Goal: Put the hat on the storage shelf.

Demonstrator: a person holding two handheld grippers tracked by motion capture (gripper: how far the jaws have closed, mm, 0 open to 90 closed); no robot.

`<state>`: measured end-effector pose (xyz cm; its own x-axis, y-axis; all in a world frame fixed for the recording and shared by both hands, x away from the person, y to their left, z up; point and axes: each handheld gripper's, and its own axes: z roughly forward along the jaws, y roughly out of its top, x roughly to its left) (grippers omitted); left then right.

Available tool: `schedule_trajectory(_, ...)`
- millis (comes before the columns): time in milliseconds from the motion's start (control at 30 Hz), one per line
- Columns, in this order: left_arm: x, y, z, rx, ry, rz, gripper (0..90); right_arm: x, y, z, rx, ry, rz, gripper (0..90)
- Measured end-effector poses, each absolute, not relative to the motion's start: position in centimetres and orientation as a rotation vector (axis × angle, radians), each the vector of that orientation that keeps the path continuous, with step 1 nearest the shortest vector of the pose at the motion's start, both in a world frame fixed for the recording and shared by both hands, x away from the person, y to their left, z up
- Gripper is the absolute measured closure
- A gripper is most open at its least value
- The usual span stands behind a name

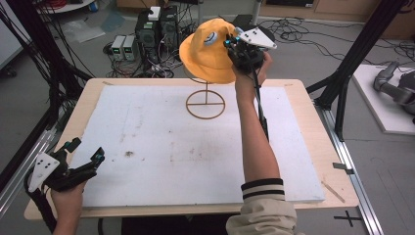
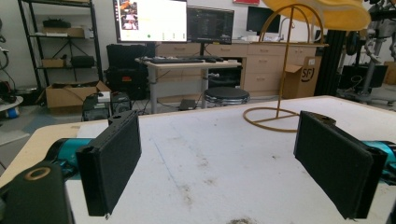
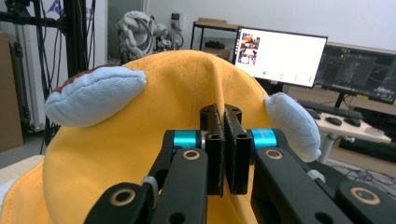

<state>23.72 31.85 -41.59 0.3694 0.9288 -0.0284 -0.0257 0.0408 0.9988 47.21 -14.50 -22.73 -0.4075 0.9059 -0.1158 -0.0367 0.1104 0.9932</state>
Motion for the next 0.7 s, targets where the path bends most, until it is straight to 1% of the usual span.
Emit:
schedule_trajectory(300,23.7,32.1,-41.6,1.314,0.921,0.916,15.3,48.6,-12.3,-24.0,0.892,1.594,1.378,88.8)
schedule_trajectory(700,23.6,32.1,-41.5,1.31,0.919,0.914,15.3,49.6,-11.1,-25.7,0.946,1.643,1.324,88.6)
